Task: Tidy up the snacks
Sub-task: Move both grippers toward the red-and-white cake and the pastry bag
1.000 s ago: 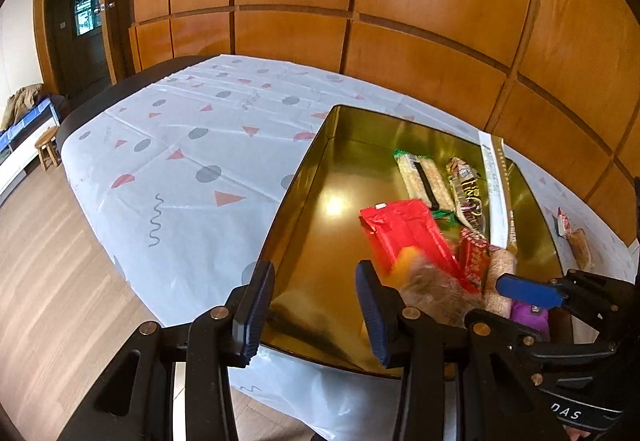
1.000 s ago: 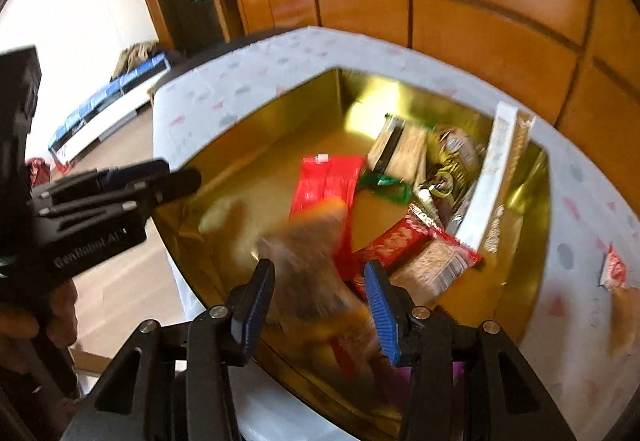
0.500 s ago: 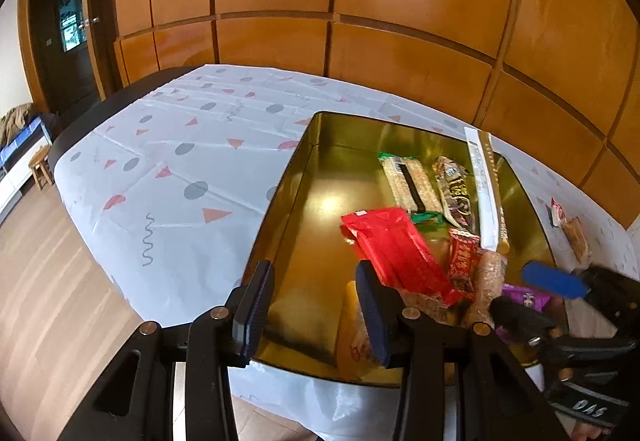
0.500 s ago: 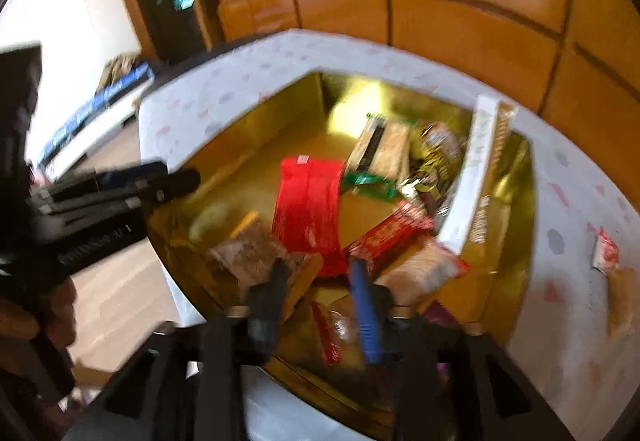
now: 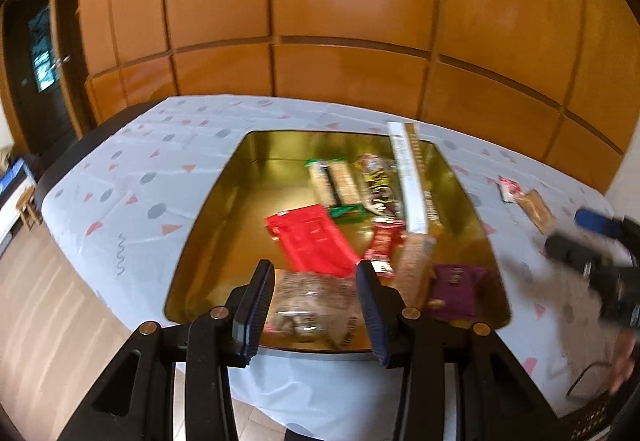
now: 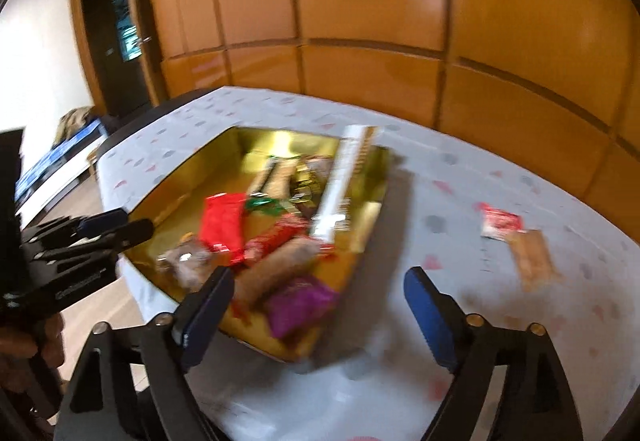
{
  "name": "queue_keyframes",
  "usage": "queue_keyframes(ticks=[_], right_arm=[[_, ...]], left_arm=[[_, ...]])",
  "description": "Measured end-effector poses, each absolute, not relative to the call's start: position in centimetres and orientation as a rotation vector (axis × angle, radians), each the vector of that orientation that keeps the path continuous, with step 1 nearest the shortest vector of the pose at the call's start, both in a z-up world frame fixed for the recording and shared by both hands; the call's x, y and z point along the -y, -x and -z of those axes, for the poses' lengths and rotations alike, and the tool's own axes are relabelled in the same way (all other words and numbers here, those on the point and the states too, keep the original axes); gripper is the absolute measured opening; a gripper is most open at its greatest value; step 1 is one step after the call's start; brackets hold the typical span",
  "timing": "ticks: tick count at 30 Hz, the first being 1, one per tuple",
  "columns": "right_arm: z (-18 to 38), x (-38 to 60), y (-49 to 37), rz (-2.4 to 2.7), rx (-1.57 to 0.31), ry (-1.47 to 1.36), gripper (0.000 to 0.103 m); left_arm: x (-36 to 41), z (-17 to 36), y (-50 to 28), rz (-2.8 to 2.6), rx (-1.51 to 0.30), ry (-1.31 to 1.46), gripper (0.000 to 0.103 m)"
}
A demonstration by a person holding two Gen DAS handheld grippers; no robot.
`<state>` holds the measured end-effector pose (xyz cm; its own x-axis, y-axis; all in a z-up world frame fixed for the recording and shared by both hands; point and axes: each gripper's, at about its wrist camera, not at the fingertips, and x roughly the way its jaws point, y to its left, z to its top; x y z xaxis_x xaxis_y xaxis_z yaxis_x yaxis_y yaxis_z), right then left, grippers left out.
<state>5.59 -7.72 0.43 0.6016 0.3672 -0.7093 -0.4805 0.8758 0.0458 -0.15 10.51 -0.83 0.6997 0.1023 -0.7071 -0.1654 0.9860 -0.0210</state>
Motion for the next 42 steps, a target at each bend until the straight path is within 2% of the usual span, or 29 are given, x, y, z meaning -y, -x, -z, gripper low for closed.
queue_keyframes(ticks=[2,4,13,22,28,37,41,42], right_arm=[[-1.2,9.8,-6.0,-0.442,-0.769,0.143,0.090],[-2.0,12.3,-6.7,-0.377,-0.759,0.122,0.095],[-3.4,22.6,-11.9,-0.121,-0.789,-0.016,0.097],[-0.4,29.9,-16.7,-0.004,-0.850,-0.033,0.097],[3.6,34.9,-17.2,0.121,-0.917,-0.183,0.097],[3.1,37.4,-16.9,0.156,-0.922,-0.403,0.096],[2.5,37.1,-16.7,0.116,-0.906,-0.446,0.096],[2.4,37.1,-16.7,0.108,-0.904,-0.453,0.096]], left_arm=[[-9.4,0.4,0.1,-0.127,-0.774,0.060,0.043],[-8.4,0.0,0.0,-0.109,-0.764,0.032,0.043],[-5.1,-0.6,-0.8,-0.057,-0.761,-0.042,0.043],[-2.6,-0.4,-2.0,-0.018,-0.793,-0.092,0.043],[-0.2,-0.2,-4.1,0.054,-0.844,-0.093,0.043],[5.5,0.3,-11.0,0.159,-0.918,-0.097,0.043],[9.3,1.7,-14.4,0.254,-0.957,-0.208,0.048],[10.2,2.1,-15.2,0.268,-0.959,-0.252,0.053]])
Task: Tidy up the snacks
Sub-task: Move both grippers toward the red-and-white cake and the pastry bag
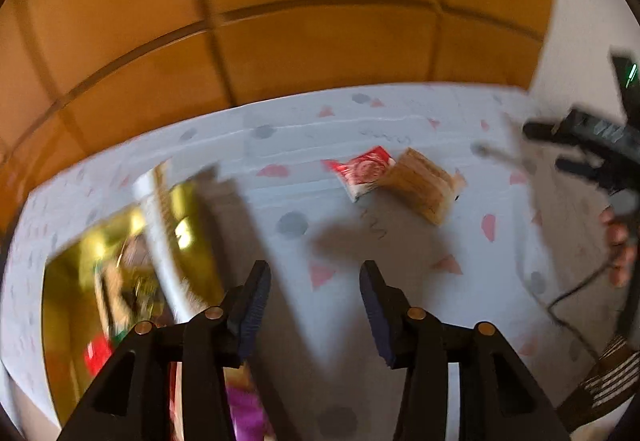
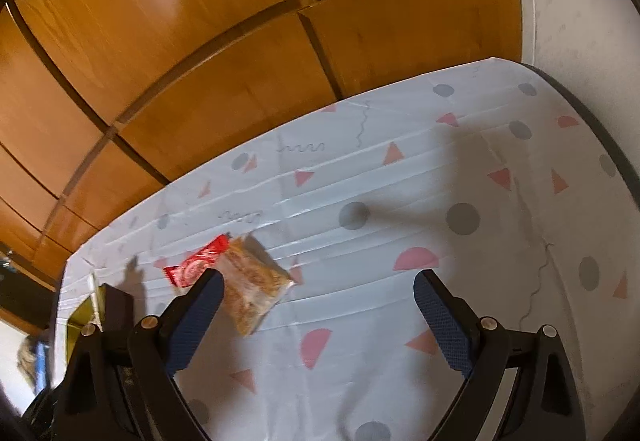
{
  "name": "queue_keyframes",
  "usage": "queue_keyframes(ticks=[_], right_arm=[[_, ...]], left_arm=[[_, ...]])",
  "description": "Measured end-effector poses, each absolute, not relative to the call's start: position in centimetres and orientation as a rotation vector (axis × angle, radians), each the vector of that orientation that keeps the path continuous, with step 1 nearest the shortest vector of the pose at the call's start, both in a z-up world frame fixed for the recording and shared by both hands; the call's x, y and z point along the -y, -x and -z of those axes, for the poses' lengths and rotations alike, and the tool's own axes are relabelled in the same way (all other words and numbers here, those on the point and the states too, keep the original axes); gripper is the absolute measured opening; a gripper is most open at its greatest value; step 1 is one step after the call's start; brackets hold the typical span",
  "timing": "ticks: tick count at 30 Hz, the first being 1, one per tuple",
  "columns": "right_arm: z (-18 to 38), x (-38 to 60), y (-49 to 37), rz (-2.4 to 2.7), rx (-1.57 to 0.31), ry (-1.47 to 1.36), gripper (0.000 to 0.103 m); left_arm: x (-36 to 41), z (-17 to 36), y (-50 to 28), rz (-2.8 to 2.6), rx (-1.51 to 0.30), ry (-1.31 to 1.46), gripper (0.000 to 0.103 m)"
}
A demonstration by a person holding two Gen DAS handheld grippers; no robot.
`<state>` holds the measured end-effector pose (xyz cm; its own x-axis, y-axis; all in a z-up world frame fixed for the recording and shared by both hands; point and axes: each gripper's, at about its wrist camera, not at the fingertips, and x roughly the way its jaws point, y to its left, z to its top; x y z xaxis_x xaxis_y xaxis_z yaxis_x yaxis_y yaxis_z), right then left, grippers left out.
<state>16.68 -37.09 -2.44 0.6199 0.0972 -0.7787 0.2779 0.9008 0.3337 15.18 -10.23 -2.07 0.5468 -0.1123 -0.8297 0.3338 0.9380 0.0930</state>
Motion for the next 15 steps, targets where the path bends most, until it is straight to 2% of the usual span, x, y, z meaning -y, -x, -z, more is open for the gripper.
queue_keyframes(ticks=[2,6,10,15], right_arm=[[2.1,36.9,-16.6,0.087,-0.899,-0.472,0.097],[1.6,36.6,-16.6,0.049,-0.903,-0.493,0.097],[1.3,36.5,-16.5,0.030,-0.910,-0.507,0.097],[1.2,37.1,-16.3,0.035,-0.907,-0.547,0.098]], left_arm=[[12.3,3.0,-16.9,0.304,-0.943,-0.351,0.058],[15.1,4.2,-19.8,0.371,-0.898,-0.484,0.058],[17.1,5.9,-22.3,0.446,-0.917,-0.605,0.059],[18.9,8.1,-24.6,0.532,-0.955,-0.745,0.066]])
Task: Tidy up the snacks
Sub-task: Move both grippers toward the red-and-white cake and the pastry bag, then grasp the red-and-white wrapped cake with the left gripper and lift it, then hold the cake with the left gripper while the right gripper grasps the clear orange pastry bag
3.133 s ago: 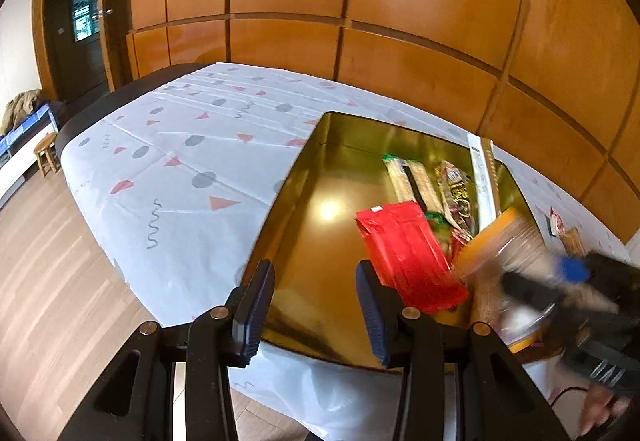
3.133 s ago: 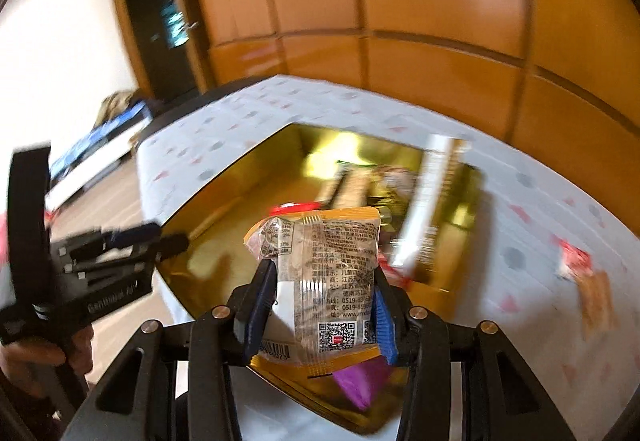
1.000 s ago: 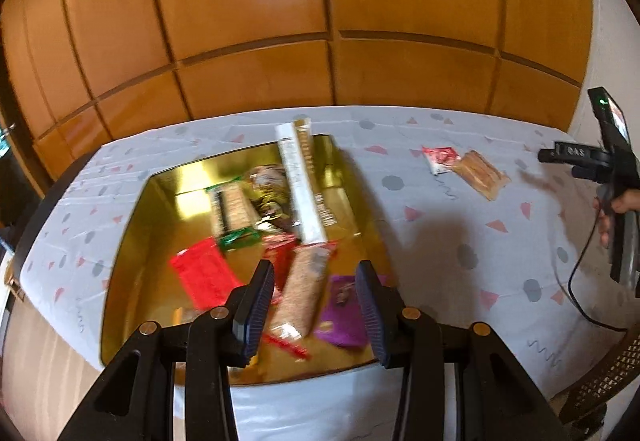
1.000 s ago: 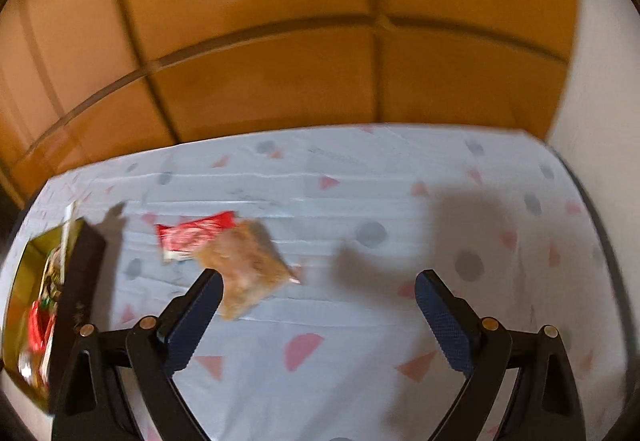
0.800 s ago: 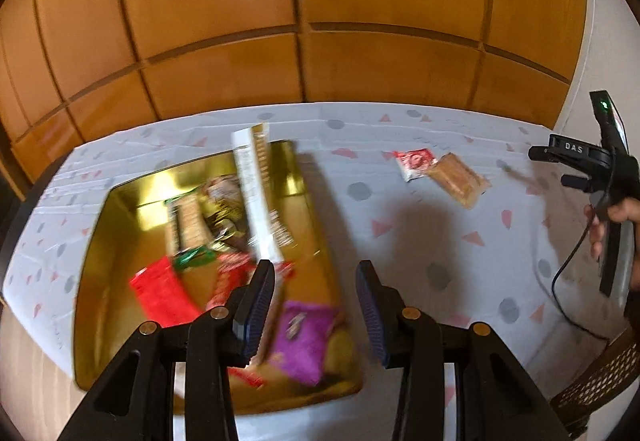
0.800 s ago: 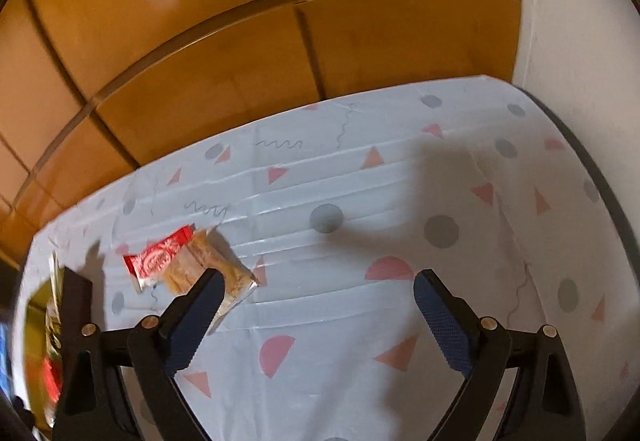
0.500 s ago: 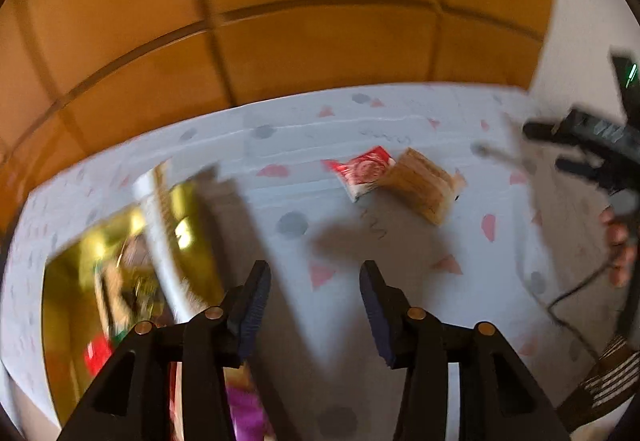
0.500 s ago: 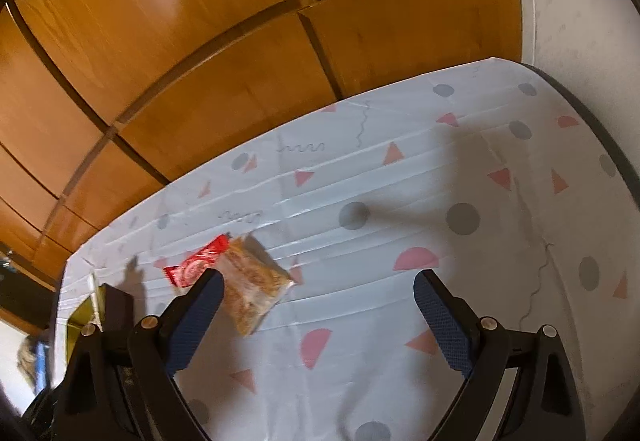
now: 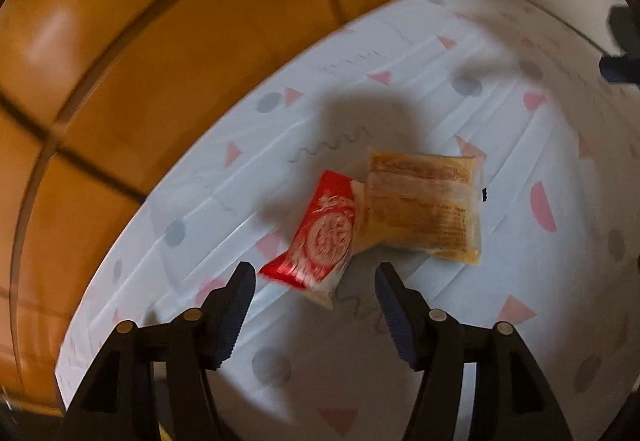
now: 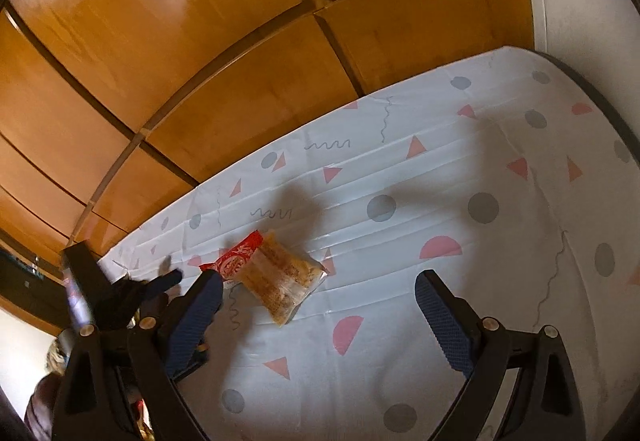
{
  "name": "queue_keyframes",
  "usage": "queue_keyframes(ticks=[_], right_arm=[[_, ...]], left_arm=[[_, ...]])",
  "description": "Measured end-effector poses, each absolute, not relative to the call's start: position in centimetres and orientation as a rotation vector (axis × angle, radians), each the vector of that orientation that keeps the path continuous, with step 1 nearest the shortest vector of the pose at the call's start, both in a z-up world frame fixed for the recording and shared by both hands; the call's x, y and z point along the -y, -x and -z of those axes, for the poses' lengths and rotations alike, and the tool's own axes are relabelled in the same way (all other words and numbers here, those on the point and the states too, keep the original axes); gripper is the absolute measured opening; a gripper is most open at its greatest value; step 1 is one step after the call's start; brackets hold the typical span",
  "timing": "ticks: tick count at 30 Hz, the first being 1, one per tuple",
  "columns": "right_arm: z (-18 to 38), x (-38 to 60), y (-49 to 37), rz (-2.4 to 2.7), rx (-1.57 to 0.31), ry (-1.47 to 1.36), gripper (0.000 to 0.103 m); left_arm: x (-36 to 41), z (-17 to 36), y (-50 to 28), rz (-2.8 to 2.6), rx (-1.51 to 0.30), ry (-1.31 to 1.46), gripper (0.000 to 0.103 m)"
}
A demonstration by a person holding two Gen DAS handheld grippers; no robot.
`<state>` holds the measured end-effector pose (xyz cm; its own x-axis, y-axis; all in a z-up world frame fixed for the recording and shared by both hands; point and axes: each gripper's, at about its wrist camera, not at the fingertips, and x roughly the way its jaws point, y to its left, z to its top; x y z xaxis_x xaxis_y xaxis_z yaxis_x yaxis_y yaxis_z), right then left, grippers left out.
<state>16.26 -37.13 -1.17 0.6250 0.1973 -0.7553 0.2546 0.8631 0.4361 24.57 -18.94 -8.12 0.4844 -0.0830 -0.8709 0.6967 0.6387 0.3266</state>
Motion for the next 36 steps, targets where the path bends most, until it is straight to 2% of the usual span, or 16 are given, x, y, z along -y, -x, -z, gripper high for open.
queue_keyframes(ticks=[7,8,9,10,14,23,30,36], right_arm=[[1.5,36.7,-16.4,0.002,-0.934,-0.552,0.098],[1.5,36.6,-16.4,0.001,-0.937,-0.547,0.098],[1.6,36.5,-16.4,0.003,-0.941,-0.545,0.098],[1.7,36.6,-16.4,0.005,-0.942,-0.546,0.098],[2.0,37.1,-16.4,0.029,-0.943,-0.564,0.098],[2.1,37.0,-16.5,0.051,-0.945,-0.548,0.098],[2.4,36.9,-16.7,0.037,-0.958,-0.527,0.098],[3.7,35.4,-17.2,0.006,-1.013,-0.459,0.098]], left_arm=[[20.5,10.3,-26.8,0.594,-0.967,-0.818,0.069],[20.4,10.2,-27.2,0.600,-0.968,-0.780,0.066],[20.1,10.1,-27.6,0.605,-0.989,-0.731,0.050],[19.7,10.1,-27.9,0.614,-1.029,-0.656,0.041],[18.7,10.0,-26.8,0.578,-1.055,-0.580,0.034],[16.1,8.8,-19.3,0.492,-1.131,-0.359,0.034],[15.7,9.6,-11.7,0.449,-1.096,-0.290,0.034],[15.4,10.7,-8.0,0.438,-0.968,-0.296,0.033]])
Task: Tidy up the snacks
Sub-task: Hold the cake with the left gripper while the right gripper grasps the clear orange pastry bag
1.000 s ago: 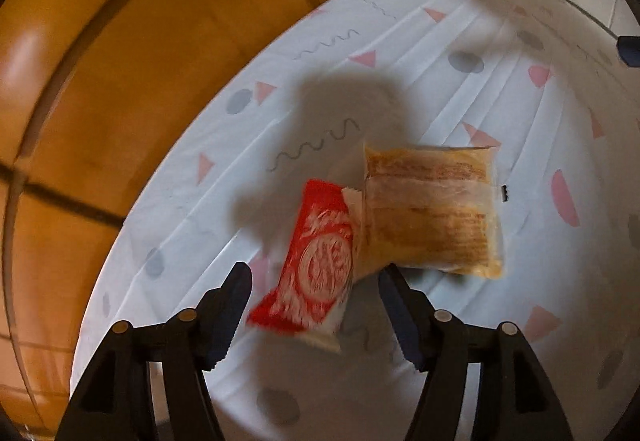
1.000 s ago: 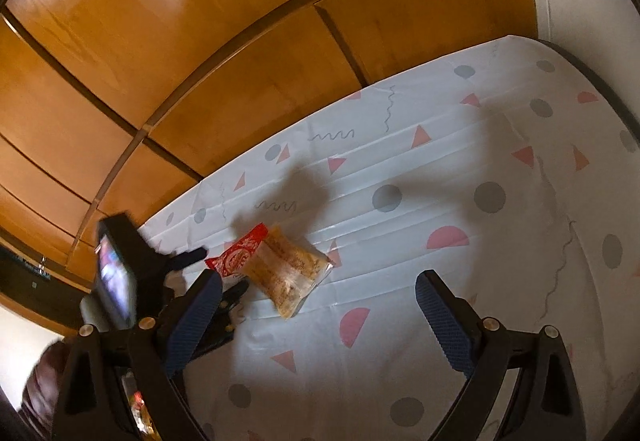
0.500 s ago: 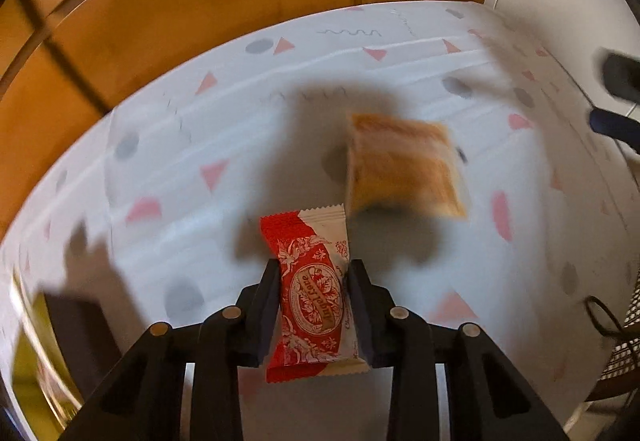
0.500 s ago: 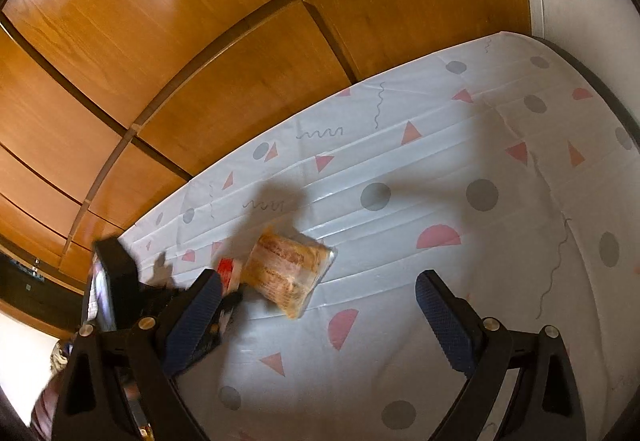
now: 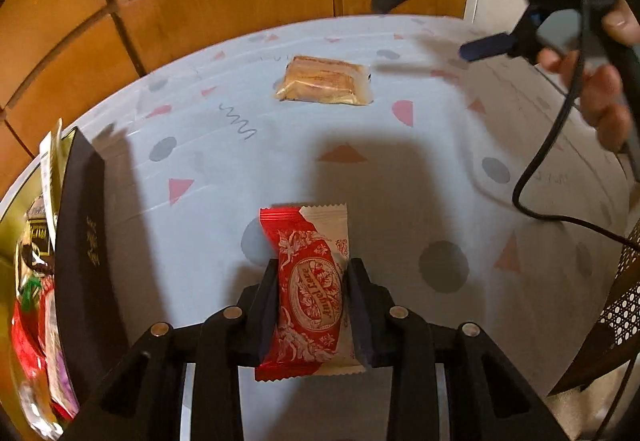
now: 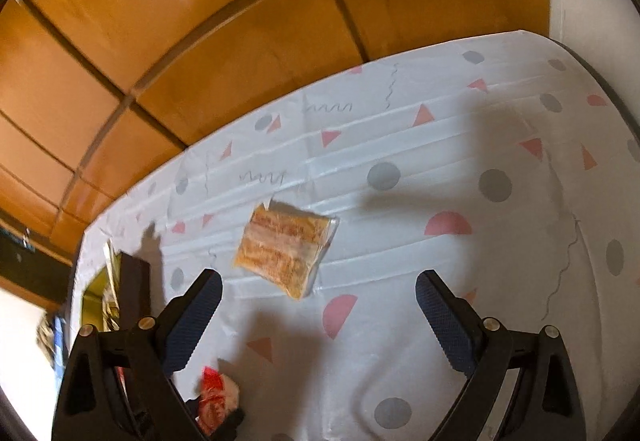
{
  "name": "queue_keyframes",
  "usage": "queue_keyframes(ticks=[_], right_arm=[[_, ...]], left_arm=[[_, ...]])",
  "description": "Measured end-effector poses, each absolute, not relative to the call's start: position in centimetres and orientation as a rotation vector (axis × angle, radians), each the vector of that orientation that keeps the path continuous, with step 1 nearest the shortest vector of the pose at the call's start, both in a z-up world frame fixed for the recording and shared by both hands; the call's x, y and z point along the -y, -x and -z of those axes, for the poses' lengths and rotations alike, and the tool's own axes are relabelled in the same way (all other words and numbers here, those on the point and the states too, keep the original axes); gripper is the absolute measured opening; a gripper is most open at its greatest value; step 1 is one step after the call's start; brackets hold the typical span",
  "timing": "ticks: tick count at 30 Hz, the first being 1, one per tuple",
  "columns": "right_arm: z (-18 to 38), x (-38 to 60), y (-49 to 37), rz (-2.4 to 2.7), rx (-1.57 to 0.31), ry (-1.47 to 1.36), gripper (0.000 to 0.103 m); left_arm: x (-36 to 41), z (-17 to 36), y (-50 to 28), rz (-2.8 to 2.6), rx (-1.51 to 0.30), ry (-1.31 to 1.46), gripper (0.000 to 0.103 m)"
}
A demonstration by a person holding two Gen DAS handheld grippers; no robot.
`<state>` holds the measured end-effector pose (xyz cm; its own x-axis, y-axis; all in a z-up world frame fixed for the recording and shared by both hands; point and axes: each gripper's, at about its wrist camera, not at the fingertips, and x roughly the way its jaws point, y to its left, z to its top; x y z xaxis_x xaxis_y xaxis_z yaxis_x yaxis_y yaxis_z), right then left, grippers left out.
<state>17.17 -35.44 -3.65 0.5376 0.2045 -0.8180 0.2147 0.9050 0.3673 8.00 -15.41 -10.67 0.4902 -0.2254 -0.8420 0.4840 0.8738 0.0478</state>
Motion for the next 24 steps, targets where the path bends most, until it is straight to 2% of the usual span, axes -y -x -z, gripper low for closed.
queue_keyframes(ticks=[5,11,13,17,24], right_arm=[[5.2,32.9,-17.7,-0.064,-1.079,-0.341,0.098],[5.8,28.9,-18.7,-0.150,-1.108,-0.044,0.098],[6.0,27.9,-19.7,-0.189,-1.115,0.051,0.103],[7.4,25.9,-22.4,-0.235,-1.147,0.257,0.103],[9.4,24.3,-26.8,-0.228,-1.156,0.386,0.103]], left_arm=[[14.6,10.8,-8.0,0.478,-0.938,-0.257,0.033],[13.6,11.1,-7.3,0.503,-0.898,-0.209,0.034],[13.5,11.2,-7.2,0.505,-0.888,-0.197,0.034],[13.0,11.2,-7.4,0.517,-0.884,-0.153,0.033],[12.9,11.2,-7.3,0.524,-0.879,-0.135,0.033]])
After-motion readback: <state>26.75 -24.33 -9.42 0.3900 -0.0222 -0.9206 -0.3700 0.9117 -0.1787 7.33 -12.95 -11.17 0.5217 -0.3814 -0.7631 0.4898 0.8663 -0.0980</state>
